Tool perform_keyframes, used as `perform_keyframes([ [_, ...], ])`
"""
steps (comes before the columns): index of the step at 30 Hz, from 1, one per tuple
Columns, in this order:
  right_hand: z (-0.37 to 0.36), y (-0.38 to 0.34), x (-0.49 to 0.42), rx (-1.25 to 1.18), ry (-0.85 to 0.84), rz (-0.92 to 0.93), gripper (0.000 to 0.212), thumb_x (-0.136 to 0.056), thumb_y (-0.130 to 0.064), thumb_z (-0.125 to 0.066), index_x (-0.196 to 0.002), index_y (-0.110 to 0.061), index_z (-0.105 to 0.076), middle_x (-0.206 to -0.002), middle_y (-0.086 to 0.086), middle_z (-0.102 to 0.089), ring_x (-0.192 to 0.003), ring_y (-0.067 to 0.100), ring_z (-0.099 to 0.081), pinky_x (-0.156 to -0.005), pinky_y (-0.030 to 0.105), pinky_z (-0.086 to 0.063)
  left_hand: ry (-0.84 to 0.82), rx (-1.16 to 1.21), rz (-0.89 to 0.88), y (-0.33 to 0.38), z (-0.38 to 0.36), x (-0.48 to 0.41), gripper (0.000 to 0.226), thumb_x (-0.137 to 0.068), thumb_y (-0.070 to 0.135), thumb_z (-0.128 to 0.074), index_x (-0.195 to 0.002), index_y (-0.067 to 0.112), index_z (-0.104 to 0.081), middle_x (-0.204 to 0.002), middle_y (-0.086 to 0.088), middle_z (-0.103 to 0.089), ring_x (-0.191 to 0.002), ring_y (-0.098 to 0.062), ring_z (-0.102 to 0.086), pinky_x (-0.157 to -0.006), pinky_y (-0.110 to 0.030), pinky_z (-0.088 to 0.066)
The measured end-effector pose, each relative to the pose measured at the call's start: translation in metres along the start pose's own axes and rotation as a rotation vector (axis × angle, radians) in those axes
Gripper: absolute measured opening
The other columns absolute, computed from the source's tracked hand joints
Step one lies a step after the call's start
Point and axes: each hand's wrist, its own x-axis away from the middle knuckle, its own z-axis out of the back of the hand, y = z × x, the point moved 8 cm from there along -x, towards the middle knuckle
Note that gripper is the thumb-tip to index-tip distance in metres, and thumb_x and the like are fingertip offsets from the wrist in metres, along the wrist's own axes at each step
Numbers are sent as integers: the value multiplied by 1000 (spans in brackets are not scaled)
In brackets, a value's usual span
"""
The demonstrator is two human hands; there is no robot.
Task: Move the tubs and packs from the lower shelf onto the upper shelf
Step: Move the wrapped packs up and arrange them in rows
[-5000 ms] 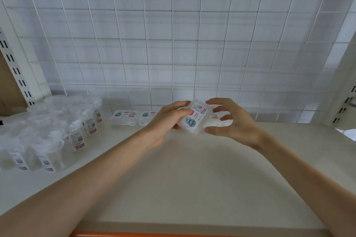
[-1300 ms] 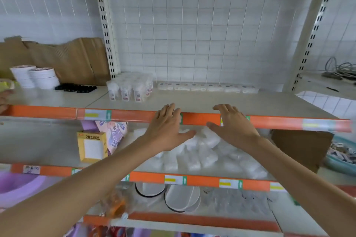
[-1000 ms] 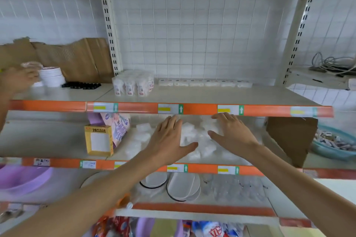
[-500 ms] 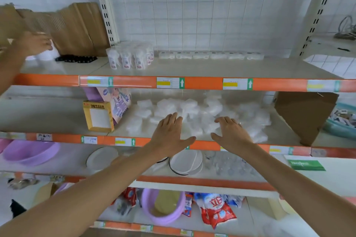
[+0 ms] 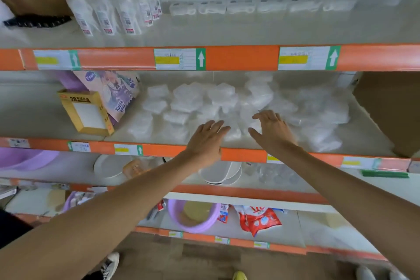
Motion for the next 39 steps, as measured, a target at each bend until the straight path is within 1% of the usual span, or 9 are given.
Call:
perform_keyframes([
  [3,-12,10,-23,-19,8,-20,49,-93,-38,-60,-136,-19,-48,-145,7,-41,-131,28,-38,-104,38,-32,-42,-90,-90,3,-9,-30,75,-88,0,-52,-154,18,-21,-164,-5,-12,-147,-28,-17,-116,-36,-18],
  [8,-33,27,-44,-26,-8,-81,54,-83,-53,-69,-126,-23,-54,-137,4,-48,-126,26,-44,-99,35,-36,-127,-129,-176,1,-33,-63,74,-83,0,-55,-150,20,-30,-164,-4,-15,-144,-27,-24,-112,-38,-26],
  [10,-35,33,-47,-37,18,-92,51,-81,-51,-72,-118,-20,-55,-128,4,-54,-121,26,-48,-93,34,-36,-125,-81,-184,-1,-39,-69,72,-83,0,-56,-150,15,-31,-159,-6,-27,-140,-27,-33,-109,-37,-30],
  [13,-39,40,-53,-95,18,-92,44,-82,-39,-73,-112,-15,-54,-120,6,-58,-114,27,-50,-84,33,-34,-46,-41,-198,-6,-40,-76,63,-83,7,-61,-142,8,-40,-135,-9,-54,-124,-28,-49,-99,-35,-36],
  [15,-43,44,-55,-136,0,-95,44,-81,-33,-73,-114,-13,-53,-120,7,-59,-114,28,-50,-86,33,-35,5,-45,-215,-8,-37,-81,53,-80,16,-67,-130,8,-50,-124,-8,-59,-116,-30,-52,-95,-35,-35],
  [23,-49,41,-56,-72,-81,-17,64,-82,-41,-70,-135,-19,-41,-137,6,-48,-125,28,-47,-103,38,-35,0,-96,-104,-9,-41,-90,56,-86,49,-61,-125,9,-55,-125,-11,-49,-116,-30,-44,-96,-35,-32],
  [29,-48,47,-56,-121,-60,-33,66,-83,-46,-72,-136,-19,-44,-137,5,-51,-125,29,-48,-97,40,-41,-82,116,-49,-16,-46,-90,64,-81,50,-70,-126,8,-51,-123,-7,-59,-109,-27,-57,-96,-36,-39],
  [34,-47,42,-55,-106,-49,0,62,-83,-39,-71,-135,-19,-44,-138,4,-50,-125,26,-46,-102,37,-35,-191,160,-21,-17,-46,-88,66,-80,37,-73,-135,12,-45,-130,-6,-53,-111,-25,-54,-90,-33,-40],
  [39,-43,41,-53,-134,-24,-14,63,-80,-35,-75,-134,-18,-46,-135,3,-53,-122,26,-48,-101,36,-36,-130,203,-8,-18,-40,-85,68,-76,35,-77,-135,16,-48,-127,-2,-57,-111,-22,-54,-90,-30,-37],
])
